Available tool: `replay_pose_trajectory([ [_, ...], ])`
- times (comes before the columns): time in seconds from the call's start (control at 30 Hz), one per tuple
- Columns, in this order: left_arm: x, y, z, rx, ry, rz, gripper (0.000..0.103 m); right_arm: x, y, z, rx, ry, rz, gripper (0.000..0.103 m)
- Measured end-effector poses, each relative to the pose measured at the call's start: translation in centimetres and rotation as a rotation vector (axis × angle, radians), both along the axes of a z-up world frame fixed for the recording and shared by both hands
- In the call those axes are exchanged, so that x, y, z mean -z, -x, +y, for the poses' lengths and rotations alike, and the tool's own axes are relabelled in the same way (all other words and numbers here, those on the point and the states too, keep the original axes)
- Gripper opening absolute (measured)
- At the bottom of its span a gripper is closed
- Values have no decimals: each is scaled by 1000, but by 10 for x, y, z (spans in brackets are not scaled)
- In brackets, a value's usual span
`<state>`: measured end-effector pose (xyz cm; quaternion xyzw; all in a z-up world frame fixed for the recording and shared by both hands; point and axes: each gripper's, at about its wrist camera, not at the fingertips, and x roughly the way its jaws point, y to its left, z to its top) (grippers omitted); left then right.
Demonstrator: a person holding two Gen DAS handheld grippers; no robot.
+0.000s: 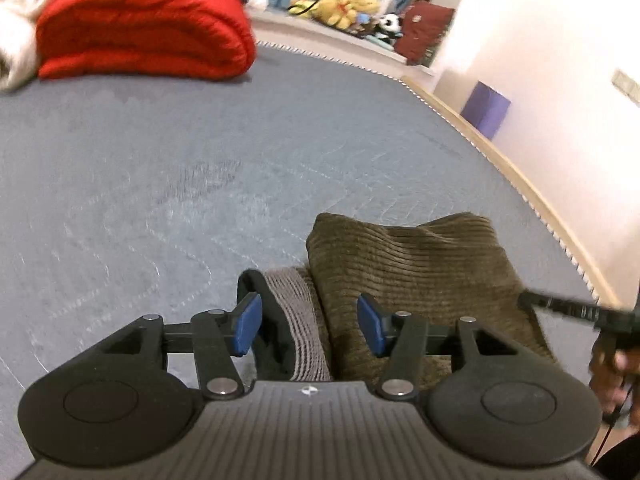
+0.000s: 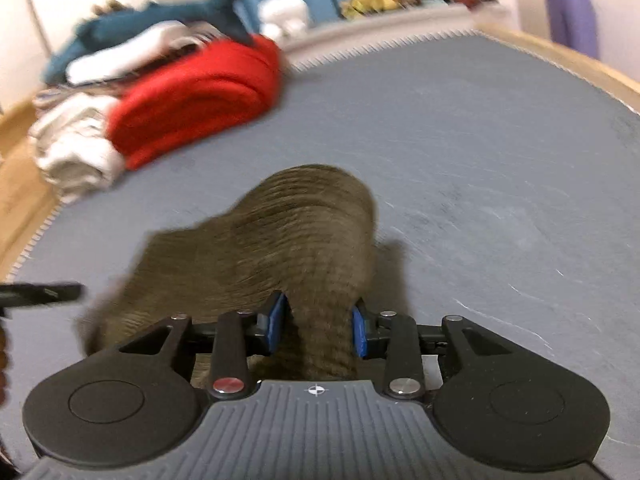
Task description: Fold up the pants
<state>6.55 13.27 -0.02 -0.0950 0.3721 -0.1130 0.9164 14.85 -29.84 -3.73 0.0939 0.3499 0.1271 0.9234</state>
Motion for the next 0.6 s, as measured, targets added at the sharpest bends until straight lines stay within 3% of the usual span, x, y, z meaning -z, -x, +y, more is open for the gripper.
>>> replay_pose_trajectory([
  [0.1,-4,6,-23,85,-30,-60,56,-5,9,-5,60,81,-77,42],
  [0.17,-4,21,-34,185,-34,-104,47,-11,17,-11,54,76,-111,54],
  [0.27,0,32,-66,376,-86,-157,46,-15,27,-7,2,54,-126,60],
  [0.33,16,31,-87,516,-150,-111,46,-15,31,4,-51,73,-135,61],
  [0.4,46,27,-104,596,-293,53,46,-14,35,21,-128,122,-146,63],
  [0.47,53,31,-113,650,-368,53,45,-14,41,37,-194,178,-162,67],
  [0.5,48,31,-113,653,-357,41,44,-12,44,46,-232,208,-173,68],
  [0.6,24,13,-95,556,-189,-2,43,-10,60,66,-335,273,-206,72],
])
